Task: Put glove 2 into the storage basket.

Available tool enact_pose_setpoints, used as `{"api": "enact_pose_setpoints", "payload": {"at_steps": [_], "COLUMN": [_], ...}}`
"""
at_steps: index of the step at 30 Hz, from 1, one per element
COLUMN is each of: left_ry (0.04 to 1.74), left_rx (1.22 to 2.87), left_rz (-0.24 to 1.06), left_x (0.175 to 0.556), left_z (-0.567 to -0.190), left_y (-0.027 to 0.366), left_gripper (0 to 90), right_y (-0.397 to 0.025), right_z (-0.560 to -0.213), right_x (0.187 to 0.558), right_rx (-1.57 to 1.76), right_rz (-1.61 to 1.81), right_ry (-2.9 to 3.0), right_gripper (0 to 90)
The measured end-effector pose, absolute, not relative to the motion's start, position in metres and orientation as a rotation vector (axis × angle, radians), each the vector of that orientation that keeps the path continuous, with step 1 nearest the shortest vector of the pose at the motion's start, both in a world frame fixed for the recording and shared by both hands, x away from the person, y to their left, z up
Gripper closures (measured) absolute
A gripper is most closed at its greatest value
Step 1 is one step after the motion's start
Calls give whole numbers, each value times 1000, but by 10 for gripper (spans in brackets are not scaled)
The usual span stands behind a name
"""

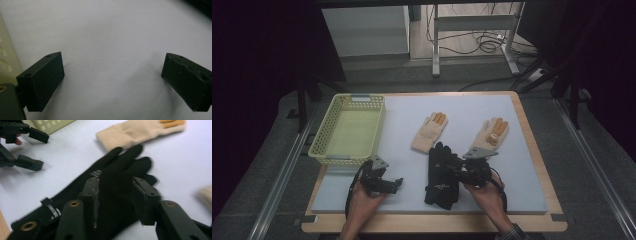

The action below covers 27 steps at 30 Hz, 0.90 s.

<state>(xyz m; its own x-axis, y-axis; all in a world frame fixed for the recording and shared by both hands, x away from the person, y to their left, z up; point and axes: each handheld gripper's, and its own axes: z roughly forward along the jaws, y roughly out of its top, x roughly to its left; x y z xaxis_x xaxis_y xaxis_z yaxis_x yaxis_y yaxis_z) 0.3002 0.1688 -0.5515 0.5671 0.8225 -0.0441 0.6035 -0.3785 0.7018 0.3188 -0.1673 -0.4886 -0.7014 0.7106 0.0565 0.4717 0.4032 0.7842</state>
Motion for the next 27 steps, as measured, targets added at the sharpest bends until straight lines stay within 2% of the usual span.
{"api": "enact_pose_setpoints", "payload": {"at_steps": [3,5,11,16,20,24,25,27], "left_ry": [1136,1135,1136,1136,1135,1135,1135,1136], "left_rx": [2116,2116,2115,2115,2115,2116,2116,2116], "left_rz": [411,411,411,411,412,411,411,411], "left_x": [300,300,300,300,300,300,300,300], "left_z": [-551,-551,-551,-551,-551,-551,-551,-551], "left_y": [169,169,169,169,169,169,169,169], "left_gripper": [46,46,46,46,46,46,46,46], "right_y": [-182,-190,-188,-181,-181,-189,-187,-177], "right_z": [-485,-486,-508,-510,-502,-495,-494,-495], "right_x": [317,315,306,297,298,320,329,349], "right_rx": [1040,1055,1033,1001,972,1014,1021,1034], "right_rz": [1162,1170,1144,1214,1156,1151,1155,1180], "right_ry": [2380,2399,2470,2519,2488,2421,2409,2395], "right_gripper": [696,719,723,723,712,698,683,596]}}
